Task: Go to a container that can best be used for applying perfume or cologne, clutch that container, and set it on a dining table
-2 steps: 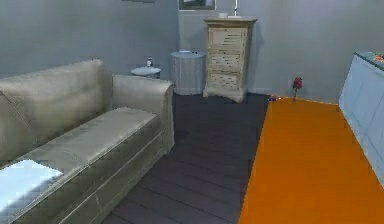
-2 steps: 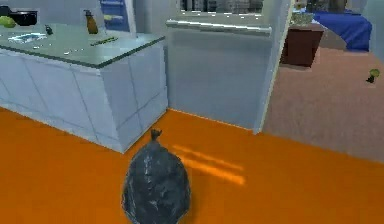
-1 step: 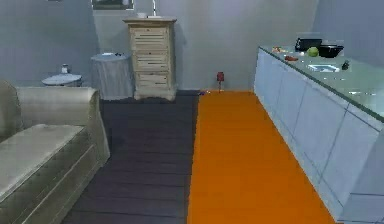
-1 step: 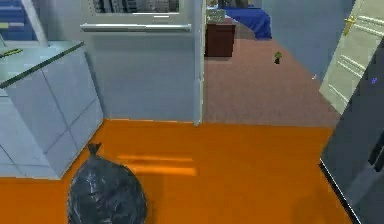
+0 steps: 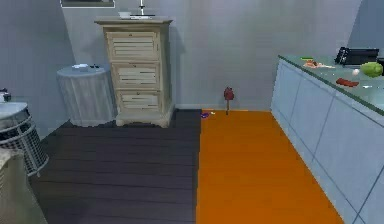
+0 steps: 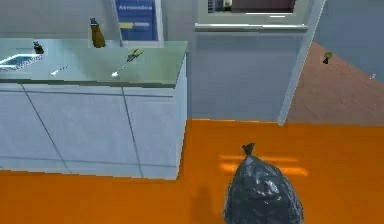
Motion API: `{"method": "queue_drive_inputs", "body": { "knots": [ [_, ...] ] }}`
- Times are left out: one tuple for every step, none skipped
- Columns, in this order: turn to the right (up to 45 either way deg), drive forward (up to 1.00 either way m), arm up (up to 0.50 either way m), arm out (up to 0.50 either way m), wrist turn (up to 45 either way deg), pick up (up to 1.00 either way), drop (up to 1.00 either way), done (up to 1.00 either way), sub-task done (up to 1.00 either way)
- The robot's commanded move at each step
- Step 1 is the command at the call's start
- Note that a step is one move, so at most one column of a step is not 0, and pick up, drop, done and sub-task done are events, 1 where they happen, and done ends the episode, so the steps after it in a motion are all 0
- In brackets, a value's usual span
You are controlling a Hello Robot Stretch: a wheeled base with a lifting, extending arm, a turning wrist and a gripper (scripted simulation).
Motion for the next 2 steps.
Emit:
{"method": "queue_drive_inputs", "body": {
  "knots": [
    [9.0,0.0,0.0,0.0,0.0,0.0,0.0,0.0,0.0],
    [0.0,1.0,0.0,0.0,0.0,0.0,0.0,0.0,0.0]
  ]
}}
